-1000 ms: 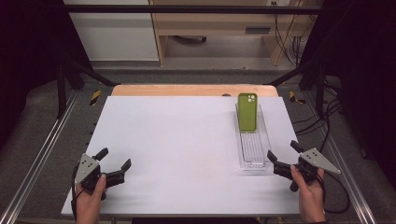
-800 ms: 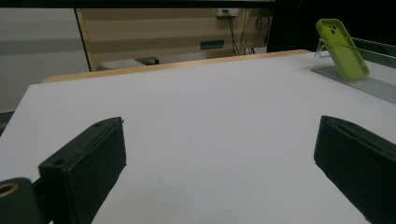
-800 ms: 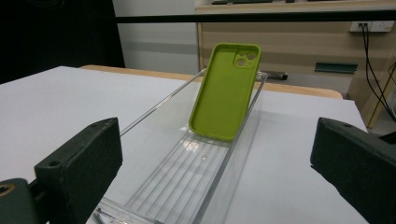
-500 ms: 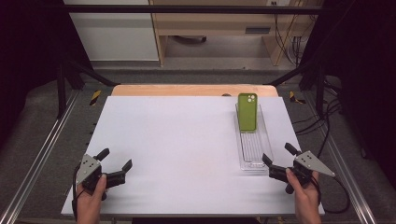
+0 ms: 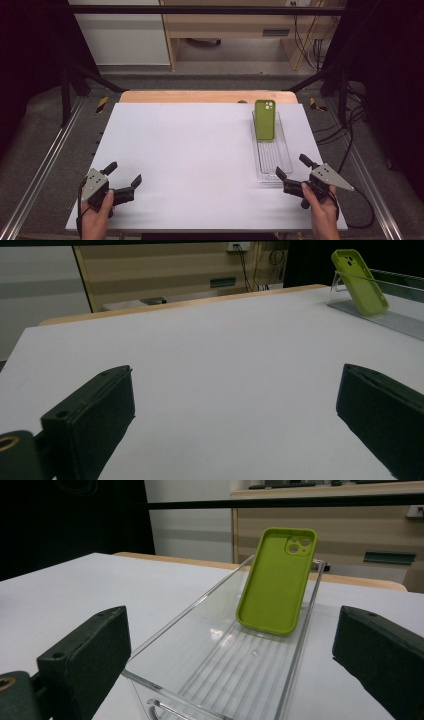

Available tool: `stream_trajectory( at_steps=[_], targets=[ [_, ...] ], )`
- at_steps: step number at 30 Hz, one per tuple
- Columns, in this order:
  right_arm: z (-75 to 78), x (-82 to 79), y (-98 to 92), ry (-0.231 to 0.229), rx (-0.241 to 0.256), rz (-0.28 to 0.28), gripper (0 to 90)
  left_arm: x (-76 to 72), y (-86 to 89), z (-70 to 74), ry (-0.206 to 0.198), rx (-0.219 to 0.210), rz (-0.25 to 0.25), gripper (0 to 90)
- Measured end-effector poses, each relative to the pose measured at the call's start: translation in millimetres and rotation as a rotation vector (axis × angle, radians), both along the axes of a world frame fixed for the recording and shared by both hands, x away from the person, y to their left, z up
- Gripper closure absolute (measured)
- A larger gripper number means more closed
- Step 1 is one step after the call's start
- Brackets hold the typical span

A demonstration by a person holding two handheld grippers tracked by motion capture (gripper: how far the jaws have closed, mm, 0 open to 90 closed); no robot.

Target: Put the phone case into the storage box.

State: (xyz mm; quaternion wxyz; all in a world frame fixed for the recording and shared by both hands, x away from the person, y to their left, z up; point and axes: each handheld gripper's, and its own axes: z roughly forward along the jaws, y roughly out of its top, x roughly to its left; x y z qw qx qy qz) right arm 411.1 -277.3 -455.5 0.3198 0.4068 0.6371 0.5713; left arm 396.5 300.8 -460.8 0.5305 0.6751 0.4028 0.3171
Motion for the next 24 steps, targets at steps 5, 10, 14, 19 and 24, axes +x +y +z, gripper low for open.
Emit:
stream_trajectory(
  at_steps=[5,10,14,19,24],
  targets=[
    [-0.9,-1.0,3.8,-0.014,-0.004,0.019,2.6,-3.2,0.4,-0.2,-0.009,-0.009,-0.007,1.7],
    [-2.7,-2.8,7.2,-0.034,-0.016,0.034,2.6,-5.9,2.1,-0.6,-0.018,-0.029,-0.014,1.7],
    [-4.9,-3.0,8.1,-0.035,-0.027,0.054,2.6,-8.6,3.5,-1.0,-0.024,-0.051,-0.027,1.7],
    [-8.7,-2.5,5.8,-0.035,-0.045,0.073,2.7,-14.5,2.2,-2.3,-0.019,-0.046,-0.041,1.7],
    [-11.9,-1.8,0.8,-0.03,-0.068,0.082,2.8,-18.0,0.5,-3.6,-0.034,-0.066,-0.055,1.7]
  ],
)
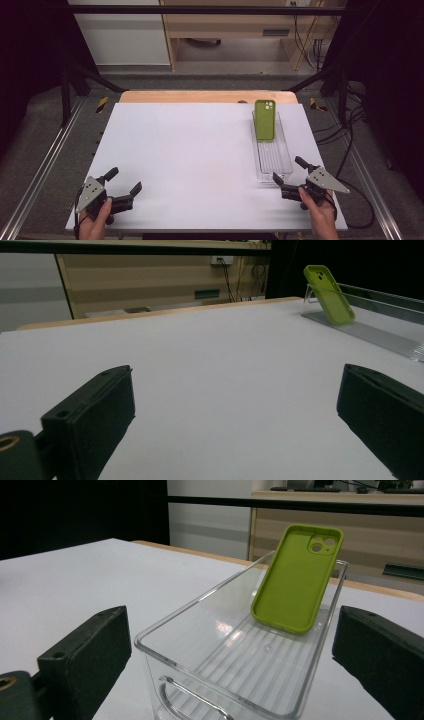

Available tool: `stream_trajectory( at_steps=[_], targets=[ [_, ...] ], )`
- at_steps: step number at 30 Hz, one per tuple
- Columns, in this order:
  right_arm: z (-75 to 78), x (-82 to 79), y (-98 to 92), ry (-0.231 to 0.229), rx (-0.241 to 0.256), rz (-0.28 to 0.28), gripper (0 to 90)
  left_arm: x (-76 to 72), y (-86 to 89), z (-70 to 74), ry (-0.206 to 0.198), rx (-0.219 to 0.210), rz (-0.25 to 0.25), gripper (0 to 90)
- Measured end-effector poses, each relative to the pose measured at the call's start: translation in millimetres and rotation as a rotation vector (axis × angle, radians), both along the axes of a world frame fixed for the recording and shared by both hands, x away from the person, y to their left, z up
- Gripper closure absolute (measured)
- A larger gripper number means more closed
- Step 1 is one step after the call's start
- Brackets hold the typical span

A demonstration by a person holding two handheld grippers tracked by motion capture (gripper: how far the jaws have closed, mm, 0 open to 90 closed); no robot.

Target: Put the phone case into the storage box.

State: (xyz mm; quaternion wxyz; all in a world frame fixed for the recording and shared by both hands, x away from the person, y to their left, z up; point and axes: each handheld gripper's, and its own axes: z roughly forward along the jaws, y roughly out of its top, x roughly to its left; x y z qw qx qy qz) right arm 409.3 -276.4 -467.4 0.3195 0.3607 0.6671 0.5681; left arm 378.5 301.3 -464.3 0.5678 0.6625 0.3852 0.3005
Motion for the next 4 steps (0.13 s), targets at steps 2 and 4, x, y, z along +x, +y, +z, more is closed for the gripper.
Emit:
stream_trajectory(
  at_steps=[2,4],
  targets=[
    [-1.5,0.5,-1.9,0.002,-0.004,0.006,2.8,2.0,0.1,-0.8,-0.014,-0.013,-0.006,1.7],
    [-4.4,1.3,-4.7,0.014,-0.034,-0.006,2.9,3.3,0.1,-1.1,-0.013,-0.02,-0.007,1.7]
  ],
)
